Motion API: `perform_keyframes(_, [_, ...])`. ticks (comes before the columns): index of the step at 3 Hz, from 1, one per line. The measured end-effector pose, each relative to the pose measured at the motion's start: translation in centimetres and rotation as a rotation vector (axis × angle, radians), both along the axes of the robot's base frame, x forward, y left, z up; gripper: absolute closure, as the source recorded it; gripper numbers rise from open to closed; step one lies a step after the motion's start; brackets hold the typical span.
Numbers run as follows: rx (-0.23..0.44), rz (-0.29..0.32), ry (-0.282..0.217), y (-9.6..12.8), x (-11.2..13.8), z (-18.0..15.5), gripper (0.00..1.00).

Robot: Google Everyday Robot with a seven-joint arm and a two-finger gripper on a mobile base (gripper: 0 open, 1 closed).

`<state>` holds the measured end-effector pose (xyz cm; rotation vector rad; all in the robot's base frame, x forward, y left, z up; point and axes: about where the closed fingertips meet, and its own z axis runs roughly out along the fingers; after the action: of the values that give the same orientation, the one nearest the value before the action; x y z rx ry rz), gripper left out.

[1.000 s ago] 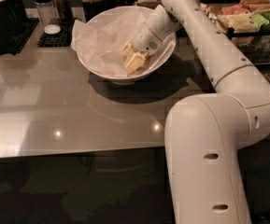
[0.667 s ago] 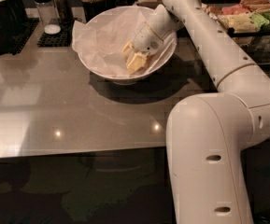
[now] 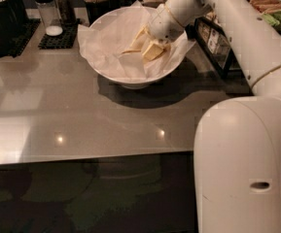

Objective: Pick banana from white bowl

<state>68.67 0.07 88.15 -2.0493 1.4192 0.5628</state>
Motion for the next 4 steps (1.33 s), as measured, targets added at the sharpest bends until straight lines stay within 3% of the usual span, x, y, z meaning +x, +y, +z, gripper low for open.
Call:
perform_keyframes(1, [0.024,-0.025,-0.087,-1.4,-1.1,3.8,1.00])
perform_keyframes(2, [0.045,-0.031,-0.125,-2.0,-2.5,5.9,1.00])
perform_keyframes(3, [0.025,-0.058,-0.160,-3.0,-4.2,7.9,1.00])
perform_keyframes(4, [-0.008,-0.140,-0.223,-5.1,-6.7,10.6,1.00])
